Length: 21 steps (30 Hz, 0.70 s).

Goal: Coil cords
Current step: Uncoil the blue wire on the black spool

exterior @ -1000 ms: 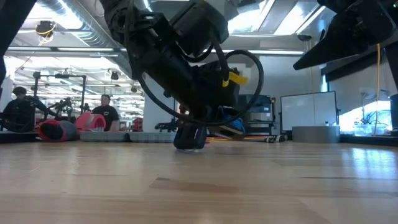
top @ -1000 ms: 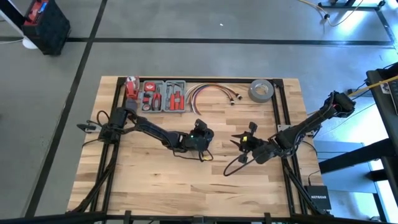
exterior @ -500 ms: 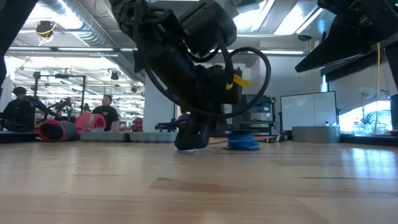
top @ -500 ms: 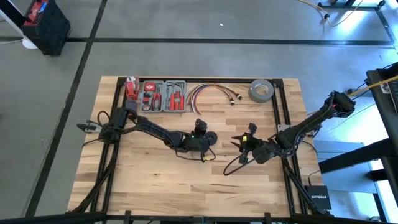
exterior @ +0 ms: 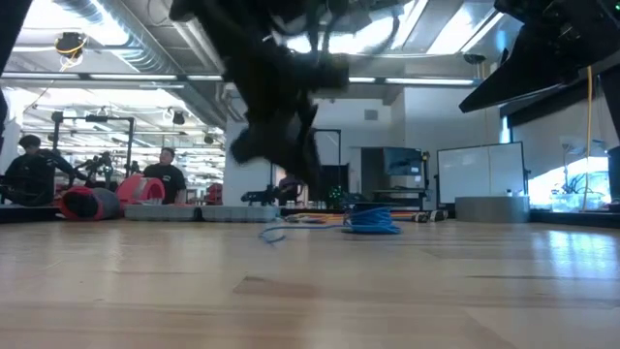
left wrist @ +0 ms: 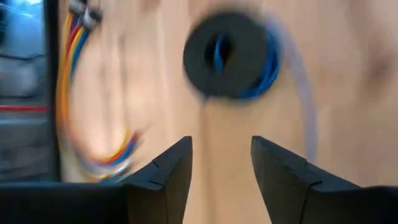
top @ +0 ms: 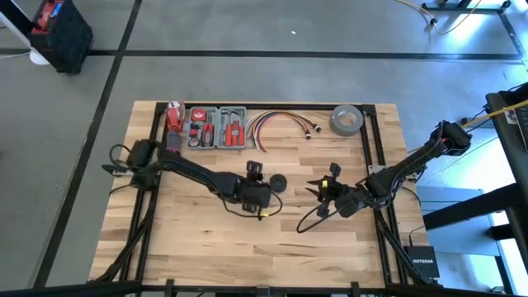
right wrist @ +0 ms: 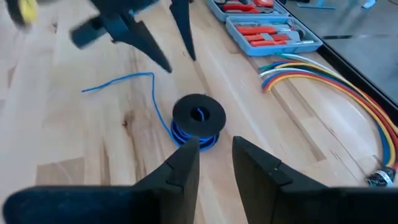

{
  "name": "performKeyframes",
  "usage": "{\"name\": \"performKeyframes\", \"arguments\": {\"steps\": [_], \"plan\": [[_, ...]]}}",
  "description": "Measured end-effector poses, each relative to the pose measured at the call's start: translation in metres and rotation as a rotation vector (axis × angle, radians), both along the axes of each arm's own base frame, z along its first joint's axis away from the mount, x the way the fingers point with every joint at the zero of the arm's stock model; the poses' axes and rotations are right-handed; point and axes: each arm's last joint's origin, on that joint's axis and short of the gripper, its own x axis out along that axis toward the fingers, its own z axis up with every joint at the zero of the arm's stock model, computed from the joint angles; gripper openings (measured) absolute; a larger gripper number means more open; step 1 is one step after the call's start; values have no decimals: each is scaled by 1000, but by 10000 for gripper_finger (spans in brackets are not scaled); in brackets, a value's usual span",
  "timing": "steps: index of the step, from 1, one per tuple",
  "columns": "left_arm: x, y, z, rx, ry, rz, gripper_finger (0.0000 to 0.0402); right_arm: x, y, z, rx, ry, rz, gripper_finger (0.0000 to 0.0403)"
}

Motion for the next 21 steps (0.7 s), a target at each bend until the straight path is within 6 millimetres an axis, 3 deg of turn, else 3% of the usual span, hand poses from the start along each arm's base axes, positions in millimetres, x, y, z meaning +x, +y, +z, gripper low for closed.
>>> {"name": "performKeyframes", "arguments": {"steps": [5, 11, 18, 21], "plan": [[3, 15, 4, -249, -209, -92, 159, 0, -1, -3, -38, -15, -41, 99], [17, 48, 10, -438, -417, -50, 145, 1, -11, -22, -161, 26, -148, 99], [29, 67, 9, -522, -350, 7, 86, 11, -30, -44, -223, 139, -222, 99], [28, 68, -3, -519, -242, 37, 59, 17, -35, -50, -245, 161, -236, 99]]}}
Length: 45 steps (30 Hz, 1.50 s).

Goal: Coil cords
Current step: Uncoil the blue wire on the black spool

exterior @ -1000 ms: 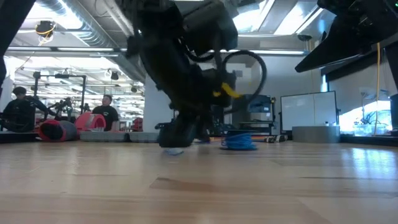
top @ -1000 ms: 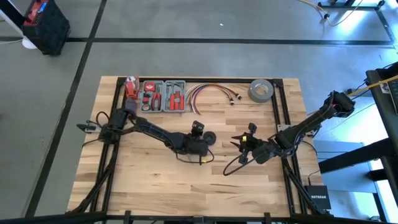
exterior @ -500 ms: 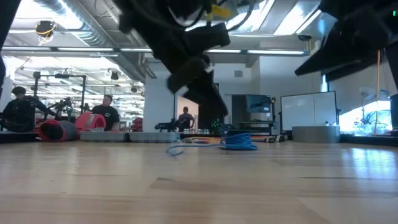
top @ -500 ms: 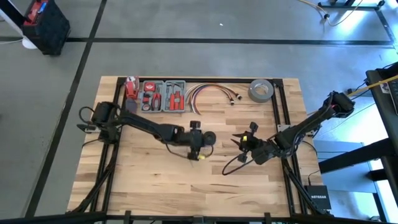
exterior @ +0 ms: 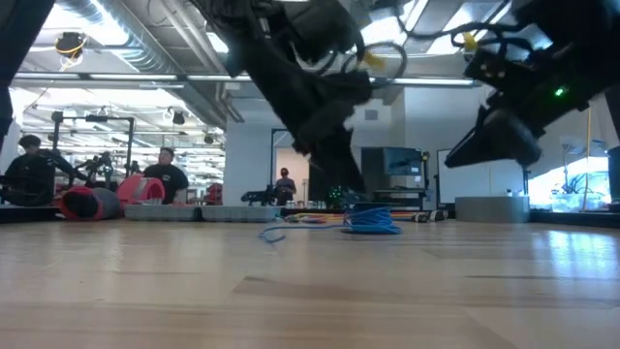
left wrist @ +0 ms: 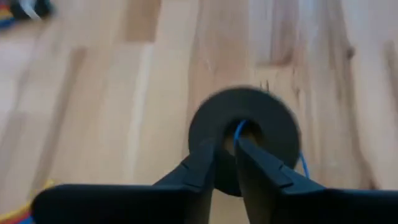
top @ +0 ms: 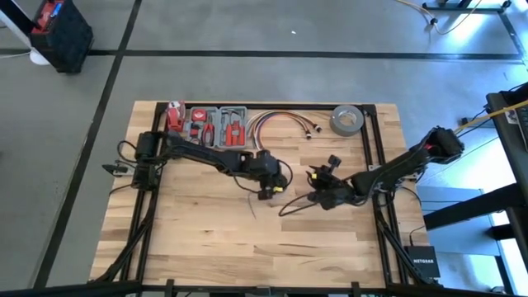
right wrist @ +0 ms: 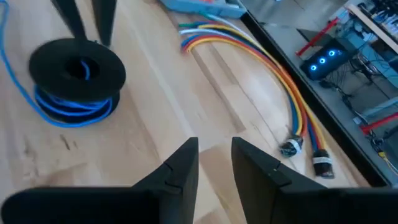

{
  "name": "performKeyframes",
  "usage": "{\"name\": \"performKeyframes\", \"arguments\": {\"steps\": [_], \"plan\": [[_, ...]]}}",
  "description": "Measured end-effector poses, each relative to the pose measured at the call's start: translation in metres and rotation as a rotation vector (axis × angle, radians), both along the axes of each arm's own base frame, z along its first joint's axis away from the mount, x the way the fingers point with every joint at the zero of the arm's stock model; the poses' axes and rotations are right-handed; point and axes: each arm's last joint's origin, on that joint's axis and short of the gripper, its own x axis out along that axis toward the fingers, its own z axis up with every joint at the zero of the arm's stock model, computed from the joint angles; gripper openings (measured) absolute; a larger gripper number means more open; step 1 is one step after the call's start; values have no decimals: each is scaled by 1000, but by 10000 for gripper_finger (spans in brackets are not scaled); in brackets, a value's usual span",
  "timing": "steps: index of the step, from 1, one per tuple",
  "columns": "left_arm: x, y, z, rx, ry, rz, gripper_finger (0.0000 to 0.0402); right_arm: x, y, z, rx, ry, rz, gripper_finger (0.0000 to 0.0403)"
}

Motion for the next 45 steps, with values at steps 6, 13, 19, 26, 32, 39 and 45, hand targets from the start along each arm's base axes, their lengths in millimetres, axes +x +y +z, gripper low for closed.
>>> {"name": "performKeyframes", "arguments": {"steps": [6, 13, 19, 26, 32, 39, 45], "plan": [[5, -2, -4, 3, -18, -11, 25, 9, 1, -11, 17, 14, 20, 99], [8, -3, -7, 12, -42, -40, 17, 15, 4, -21, 28, 28, 45, 99], [7, -3, -14, 14, 5, -64, 17, 16, 6, -21, 105, 5, 48, 99], [4, -2, -15, 24, 45, -61, 17, 27, 13, -24, 204, -27, 173, 99], [3, -2, -15, 25, 41, -61, 17, 43, 23, -43, 207, -13, 350, 99], [4, -2, -15, 28, 40, -64, 17, 60, 27, -61, 55, 84, 449, 99], [6, -2, -14, 32, 10, -68, 17, 80, 19, -66, 69, 76, 412, 99]]}}
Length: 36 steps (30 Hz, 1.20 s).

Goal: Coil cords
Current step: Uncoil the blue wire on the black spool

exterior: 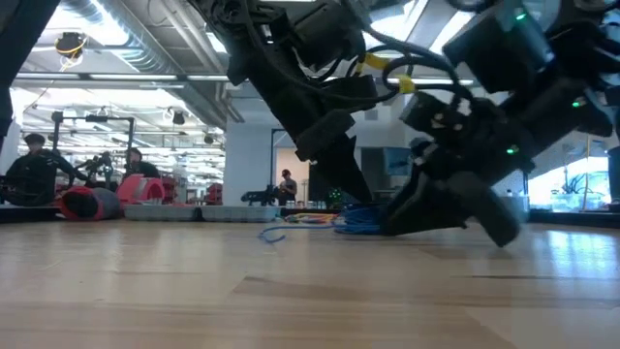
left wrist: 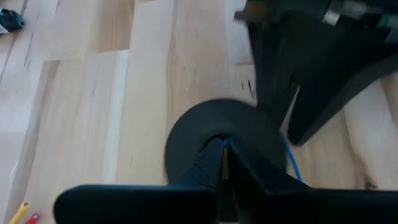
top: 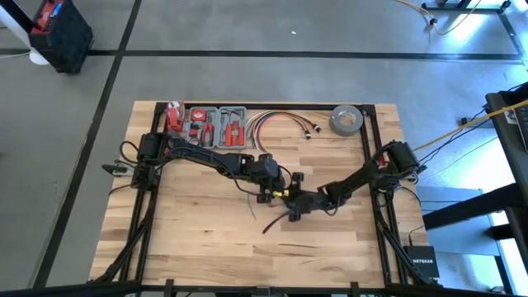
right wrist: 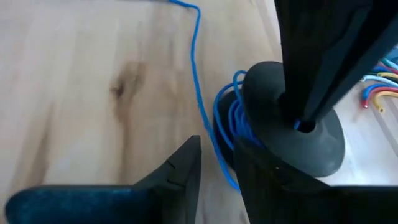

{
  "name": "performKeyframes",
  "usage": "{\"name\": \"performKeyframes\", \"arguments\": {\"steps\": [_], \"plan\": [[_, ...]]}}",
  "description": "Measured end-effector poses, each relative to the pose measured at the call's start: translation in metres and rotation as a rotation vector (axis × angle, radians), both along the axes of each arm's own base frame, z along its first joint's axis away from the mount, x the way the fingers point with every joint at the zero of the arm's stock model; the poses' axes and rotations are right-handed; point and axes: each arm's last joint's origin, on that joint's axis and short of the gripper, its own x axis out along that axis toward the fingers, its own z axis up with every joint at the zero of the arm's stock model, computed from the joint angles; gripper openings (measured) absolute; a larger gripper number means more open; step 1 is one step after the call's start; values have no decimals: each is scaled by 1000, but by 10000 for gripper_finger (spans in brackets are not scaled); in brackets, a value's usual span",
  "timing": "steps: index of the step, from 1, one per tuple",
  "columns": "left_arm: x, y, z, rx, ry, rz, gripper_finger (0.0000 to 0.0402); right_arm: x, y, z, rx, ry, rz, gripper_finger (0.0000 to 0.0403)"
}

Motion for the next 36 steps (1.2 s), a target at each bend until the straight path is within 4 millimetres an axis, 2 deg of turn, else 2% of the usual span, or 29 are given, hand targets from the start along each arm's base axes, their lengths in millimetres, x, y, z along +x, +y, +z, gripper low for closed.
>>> {"name": "performKeyframes", "arguments": {"steps": [8, 14, 19, 23, 28, 36], "plan": [[1, -1, 1, 1, -8, -4, 17, 7, -11, -3, -14, 38, 32, 89], [1, -1, 0, 1, -8, -5, 17, 5, -14, -6, -29, 81, 44, 12], [-2, -1, -1, -9, 27, 9, 17, 5, -14, -6, -17, 84, 44, 20], [-5, 4, -2, -21, 65, 29, 17, 4, -13, -7, -13, 83, 52, 6], [-5, 9, -3, -25, 67, 47, 17, 5, -13, -6, -13, 80, 62, 10], [-6, 5, -3, -24, 71, 47, 17, 4, -11, -5, -16, 77, 61, 3]]}}
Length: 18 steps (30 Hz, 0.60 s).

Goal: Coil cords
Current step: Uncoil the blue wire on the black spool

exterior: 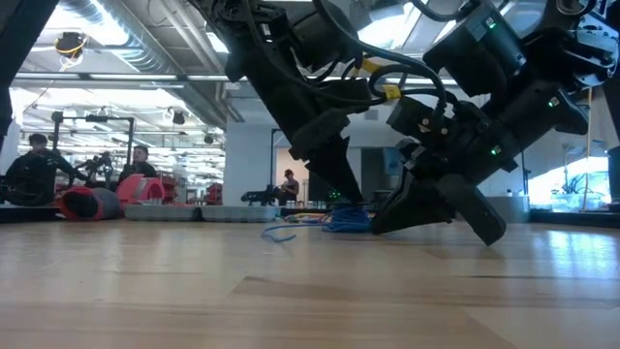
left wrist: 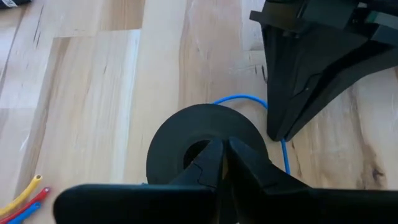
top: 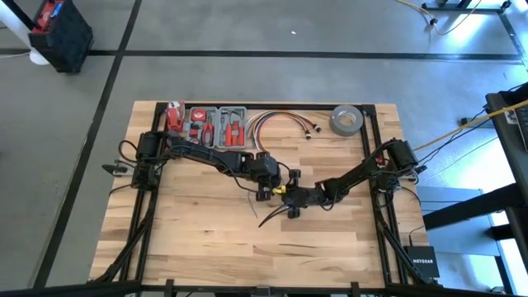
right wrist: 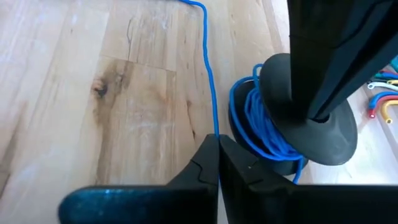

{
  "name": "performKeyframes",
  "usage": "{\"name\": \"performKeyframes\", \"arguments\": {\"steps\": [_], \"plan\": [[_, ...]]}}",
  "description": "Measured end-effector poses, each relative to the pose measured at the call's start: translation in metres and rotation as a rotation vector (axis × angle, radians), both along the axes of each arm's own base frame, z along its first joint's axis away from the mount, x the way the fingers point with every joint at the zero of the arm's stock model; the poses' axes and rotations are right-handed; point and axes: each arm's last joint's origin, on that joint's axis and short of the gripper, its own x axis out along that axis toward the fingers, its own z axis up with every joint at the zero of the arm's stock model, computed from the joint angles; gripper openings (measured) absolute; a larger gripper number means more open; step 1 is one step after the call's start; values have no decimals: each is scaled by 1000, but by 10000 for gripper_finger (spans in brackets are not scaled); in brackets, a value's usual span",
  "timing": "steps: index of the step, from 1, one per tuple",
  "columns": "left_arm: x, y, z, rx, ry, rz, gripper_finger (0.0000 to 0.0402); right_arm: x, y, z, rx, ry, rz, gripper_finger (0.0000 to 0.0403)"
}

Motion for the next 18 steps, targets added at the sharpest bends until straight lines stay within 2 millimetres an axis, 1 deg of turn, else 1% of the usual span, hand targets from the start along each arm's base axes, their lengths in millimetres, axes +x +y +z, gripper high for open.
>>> {"name": "performKeyframes", "arguments": {"steps": [3, 6, 8, 13, 18], "plan": [[-1, -1, 0, -12, 5, 15, 17, -5, 10, 7, 5, 0, 20, 2], [-1, -4, -1, -14, 7, 10, 17, -16, 23, 15, -35, 28, 46, 2], [-1, -6, -1, -7, 12, -4, 17, -23, 28, 21, -60, 40, 28, 1], [-1, -6, -1, -16, 14, 3, 17, -44, 36, 33, -46, 78, -47, 1], [-2, -9, -2, -17, 26, -3, 17, -58, 53, 44, -50, 39, -36, 1]]}}
